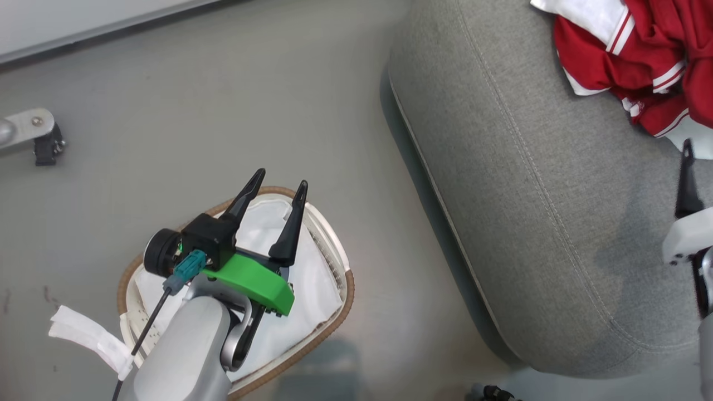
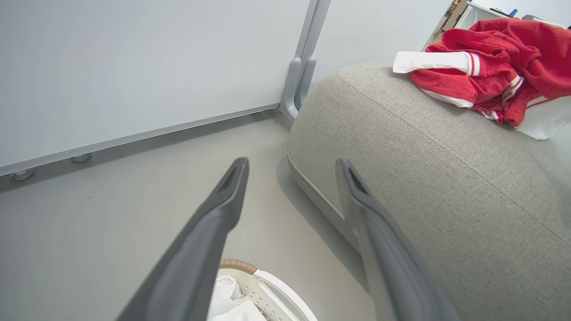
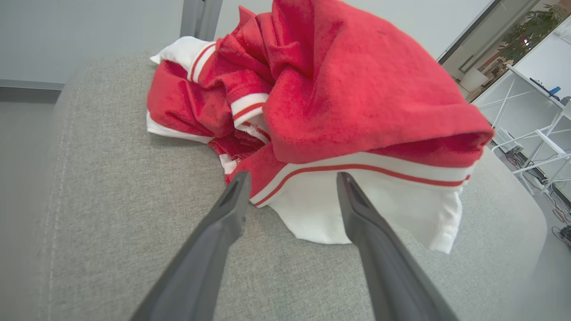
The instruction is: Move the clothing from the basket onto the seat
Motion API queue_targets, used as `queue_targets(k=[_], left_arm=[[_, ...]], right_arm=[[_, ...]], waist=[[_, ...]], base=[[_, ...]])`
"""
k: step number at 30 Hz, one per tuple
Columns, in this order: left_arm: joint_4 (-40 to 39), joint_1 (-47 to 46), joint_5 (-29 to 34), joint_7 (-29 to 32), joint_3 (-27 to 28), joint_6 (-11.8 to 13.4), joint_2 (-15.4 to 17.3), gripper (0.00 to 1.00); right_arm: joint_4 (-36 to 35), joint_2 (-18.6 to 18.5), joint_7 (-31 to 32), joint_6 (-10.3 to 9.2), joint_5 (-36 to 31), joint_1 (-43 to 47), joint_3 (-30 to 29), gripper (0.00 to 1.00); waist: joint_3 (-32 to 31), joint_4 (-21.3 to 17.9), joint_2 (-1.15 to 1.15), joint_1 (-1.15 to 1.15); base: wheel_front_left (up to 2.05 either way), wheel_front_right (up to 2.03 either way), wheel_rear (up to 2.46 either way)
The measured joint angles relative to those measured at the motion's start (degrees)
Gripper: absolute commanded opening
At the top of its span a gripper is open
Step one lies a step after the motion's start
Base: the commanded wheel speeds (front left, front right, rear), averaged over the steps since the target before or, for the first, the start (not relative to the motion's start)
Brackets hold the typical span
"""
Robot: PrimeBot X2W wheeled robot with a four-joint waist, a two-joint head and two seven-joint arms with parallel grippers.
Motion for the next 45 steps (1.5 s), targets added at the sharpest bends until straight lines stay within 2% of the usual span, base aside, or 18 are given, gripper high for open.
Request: queue_targets(k=[3, 10, 15, 22, 32, 45], left_arm=[[0.35, 1.31, 0.49, 0.0, 1.14, 0.0, -0.52, 1.0], [1.1, 3.86, 1.81, 0.0, 5.33, 0.0, -2.25, 1.0], [1.96, 5.76, 2.58, 0.0, 10.29, 0.07, -3.33, 1.0], [2.54, 7.92, 4.52, 0.0, 17.07, 0.35, -4.76, 1.0], [2.34, 12.26, 9.88, 0.0, 25.07, 1.19, -6.06, 1.0], [2.53, 20.03, 9.75, 0.0, 28.35, 0.57, -7.03, 1.0]], right_arm=[[-1.23, 1.6, -0.01, 0.01, 0.67, 2.56, 1.78, 1.0], [-2.97, 2.82, -0.01, 0.01, 3.68, 4.62, 7.21, 1.0], [-3.1, 5.92, -0.01, 0.0, 5.71, 3.64, 11.39, 1.0], [-1.63, 8.12, -0.01, 0.0, 6.89, 1.8, 15.69, 1.0], [-0.69, 9.43, -0.01, 0.0, 9.09, 2.22, 18.17, 1.0], [1.13, 9.55, -0.01, 0.0, 12.51, 10.32, 19.64, 1.0]], waist=[[-1.72, 0.38, 0.0, 0.0], [-5.38, 2.63, 0.0, 0.0], [-7.43, 5.4, 0.0, 0.0], [-9.75, 10.21, 0.0, 0.0], [-13.17, 16.08, -0.01, 0.0], [-20.44, 18.19, 0.0, 0.0]], base=[[0.0, 0.0, 0.0], [0.0, 0.0, 0.0], [0.0, 0.0, 0.0], [0.0, 0.0, 0.0], [0.0, 0.0, 0.0], [0.0, 0.0, 0.0]])
